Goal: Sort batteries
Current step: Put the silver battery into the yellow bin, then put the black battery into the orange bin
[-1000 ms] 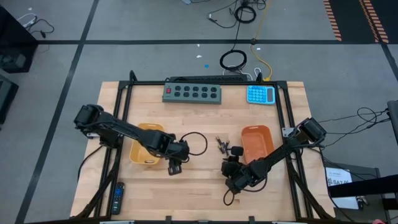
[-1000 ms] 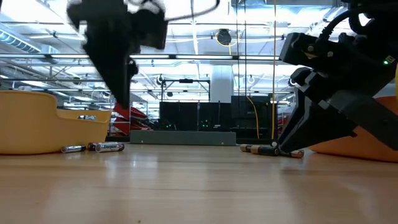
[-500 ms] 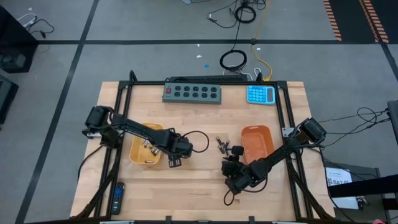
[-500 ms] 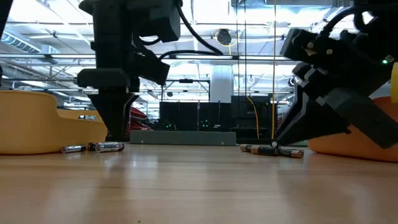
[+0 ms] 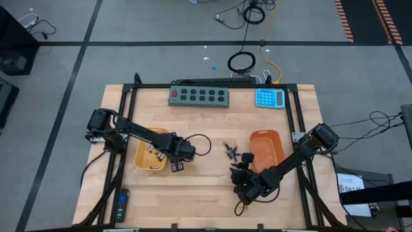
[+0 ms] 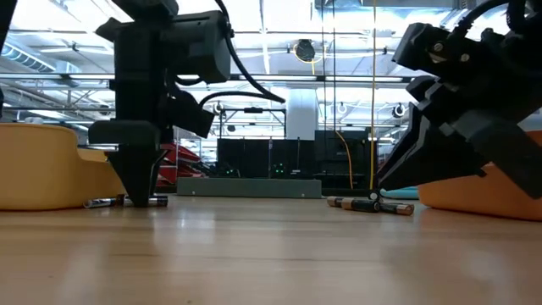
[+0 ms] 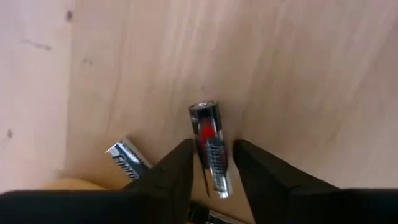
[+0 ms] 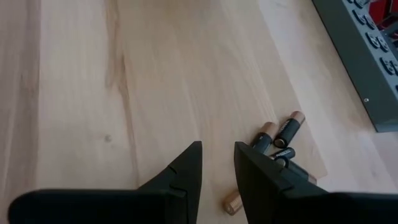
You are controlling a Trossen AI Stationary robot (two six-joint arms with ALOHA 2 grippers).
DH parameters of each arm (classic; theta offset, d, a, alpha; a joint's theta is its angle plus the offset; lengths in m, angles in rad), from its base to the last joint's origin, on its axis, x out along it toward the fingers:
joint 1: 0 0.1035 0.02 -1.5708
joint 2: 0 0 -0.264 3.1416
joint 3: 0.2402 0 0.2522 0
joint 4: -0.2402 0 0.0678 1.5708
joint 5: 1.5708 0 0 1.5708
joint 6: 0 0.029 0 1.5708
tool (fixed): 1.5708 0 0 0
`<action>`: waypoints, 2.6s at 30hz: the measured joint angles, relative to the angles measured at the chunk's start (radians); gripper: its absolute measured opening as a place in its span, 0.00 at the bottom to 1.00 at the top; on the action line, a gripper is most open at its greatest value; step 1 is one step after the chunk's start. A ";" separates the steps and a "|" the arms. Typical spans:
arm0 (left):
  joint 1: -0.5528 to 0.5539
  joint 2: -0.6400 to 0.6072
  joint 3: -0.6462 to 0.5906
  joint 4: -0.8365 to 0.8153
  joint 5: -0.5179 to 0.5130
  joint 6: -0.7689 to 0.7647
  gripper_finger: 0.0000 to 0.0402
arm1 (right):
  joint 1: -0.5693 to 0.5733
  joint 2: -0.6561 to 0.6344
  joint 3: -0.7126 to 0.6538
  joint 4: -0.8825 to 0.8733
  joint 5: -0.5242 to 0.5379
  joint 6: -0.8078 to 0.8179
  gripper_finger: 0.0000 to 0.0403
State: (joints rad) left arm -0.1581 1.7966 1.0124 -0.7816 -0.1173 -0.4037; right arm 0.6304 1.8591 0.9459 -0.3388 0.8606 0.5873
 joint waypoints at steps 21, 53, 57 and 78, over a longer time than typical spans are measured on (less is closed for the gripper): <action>-0.062 -0.202 0.095 -0.014 -0.134 -0.056 0.10 | -0.047 0.000 0.000 0.119 0.004 -0.131 0.21; -0.158 -0.590 -0.326 -0.131 -0.081 -0.538 0.49 | -0.121 0.000 0.000 0.221 -0.108 -0.315 0.21; -0.163 -0.590 -0.297 -0.124 -0.150 -0.495 0.50 | -0.121 0.000 0.000 0.216 -0.107 -0.315 0.21; -0.147 -0.588 -0.229 0.837 -0.710 0.306 0.51 | -0.353 -0.205 0.002 0.302 -0.146 -0.374 0.19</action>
State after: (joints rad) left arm -0.3053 1.2083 0.7837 0.0552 -0.8275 -0.0982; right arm 0.2775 1.6545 0.9482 -0.0370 0.7147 0.2128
